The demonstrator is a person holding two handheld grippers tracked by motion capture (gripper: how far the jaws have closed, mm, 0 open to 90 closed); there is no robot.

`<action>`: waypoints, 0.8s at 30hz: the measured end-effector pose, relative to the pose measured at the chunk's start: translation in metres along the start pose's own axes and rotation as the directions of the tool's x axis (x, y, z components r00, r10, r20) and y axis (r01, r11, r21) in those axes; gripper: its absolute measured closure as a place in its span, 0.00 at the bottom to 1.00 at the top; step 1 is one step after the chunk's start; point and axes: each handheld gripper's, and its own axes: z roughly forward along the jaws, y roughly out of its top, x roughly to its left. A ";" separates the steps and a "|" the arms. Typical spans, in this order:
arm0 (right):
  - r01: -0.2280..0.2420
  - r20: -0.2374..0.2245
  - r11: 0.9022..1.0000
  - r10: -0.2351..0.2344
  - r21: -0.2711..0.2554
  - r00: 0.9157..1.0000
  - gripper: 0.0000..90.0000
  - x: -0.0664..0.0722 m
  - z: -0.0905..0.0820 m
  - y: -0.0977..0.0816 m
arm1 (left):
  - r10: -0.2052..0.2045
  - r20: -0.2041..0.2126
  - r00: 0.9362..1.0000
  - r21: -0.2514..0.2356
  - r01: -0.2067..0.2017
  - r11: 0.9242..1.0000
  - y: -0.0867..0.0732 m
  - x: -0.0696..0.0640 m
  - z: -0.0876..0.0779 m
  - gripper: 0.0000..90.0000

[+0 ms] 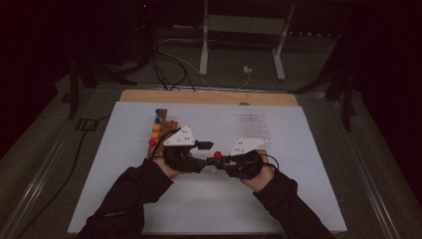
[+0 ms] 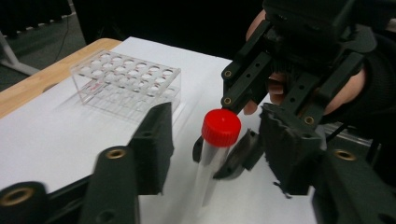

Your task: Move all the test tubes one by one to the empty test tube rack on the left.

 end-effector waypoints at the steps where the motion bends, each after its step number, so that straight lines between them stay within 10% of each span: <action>1: 0.001 0.000 1.000 -0.001 0.001 1.000 0.83 0.000 0.000 0.000 | 0.005 0.005 1.000 0.004 -0.005 1.000 0.000 0.000 0.002 0.56; 11: -0.014 0.001 1.000 0.014 -0.021 1.000 0.82 -0.001 -0.003 0.000 | 0.037 -0.001 0.999 0.024 -0.037 0.999 0.005 -0.001 0.011 0.79; 24: -0.088 0.063 0.990 0.095 -0.107 0.993 0.22 -0.009 -0.024 0.002 | 0.023 -0.147 0.989 -0.041 -0.030 0.999 0.014 0.015 -0.052 0.79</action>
